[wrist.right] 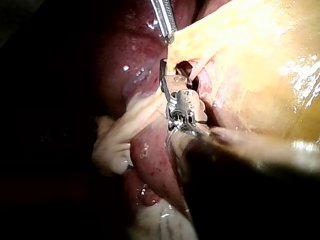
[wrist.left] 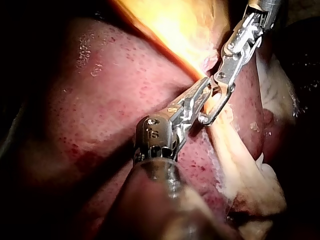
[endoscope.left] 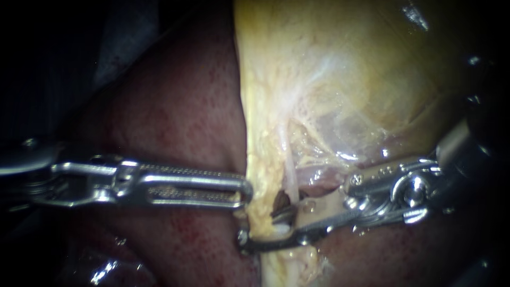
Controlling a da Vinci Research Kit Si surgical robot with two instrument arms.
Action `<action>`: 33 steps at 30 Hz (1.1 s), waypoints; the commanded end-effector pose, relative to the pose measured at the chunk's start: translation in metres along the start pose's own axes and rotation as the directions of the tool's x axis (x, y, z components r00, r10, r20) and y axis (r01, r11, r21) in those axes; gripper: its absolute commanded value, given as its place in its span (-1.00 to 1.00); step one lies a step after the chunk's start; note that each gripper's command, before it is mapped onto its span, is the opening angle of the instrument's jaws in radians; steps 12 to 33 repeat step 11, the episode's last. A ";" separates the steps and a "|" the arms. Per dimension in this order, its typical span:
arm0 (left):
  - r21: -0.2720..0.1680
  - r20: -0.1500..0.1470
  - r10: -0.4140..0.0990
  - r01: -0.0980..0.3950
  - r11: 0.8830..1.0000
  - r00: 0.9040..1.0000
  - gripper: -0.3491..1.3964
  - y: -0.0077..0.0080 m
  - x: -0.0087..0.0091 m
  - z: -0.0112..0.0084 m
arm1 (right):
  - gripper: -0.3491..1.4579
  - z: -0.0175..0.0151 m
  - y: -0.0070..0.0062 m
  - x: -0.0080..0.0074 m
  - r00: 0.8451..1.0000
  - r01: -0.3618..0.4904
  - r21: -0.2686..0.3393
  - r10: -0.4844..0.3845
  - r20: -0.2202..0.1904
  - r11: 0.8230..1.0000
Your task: Clipping first clip left tube
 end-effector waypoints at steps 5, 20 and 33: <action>0.000 0.000 0.000 0.000 1.000 1.000 -1.00 0.0000 0.0000 0.0001 | -0.80 0.0000 0.0000 0.0000 1.000 0.000 0.000 0.000 0.000 1.000; 0.000 0.000 0.000 0.000 1.000 1.000 -1.00 0.0001 0.0000 0.0002 | -0.80 0.0001 -0.0001 -0.0001 1.000 0.001 0.000 -0.001 0.000 1.000; 0.000 0.000 0.000 0.000 1.000 1.000 -1.00 0.0001 0.0000 0.0002 | -0.80 0.0001 -0.0001 -0.0001 1.000 0.001 0.000 -0.001 0.000 1.000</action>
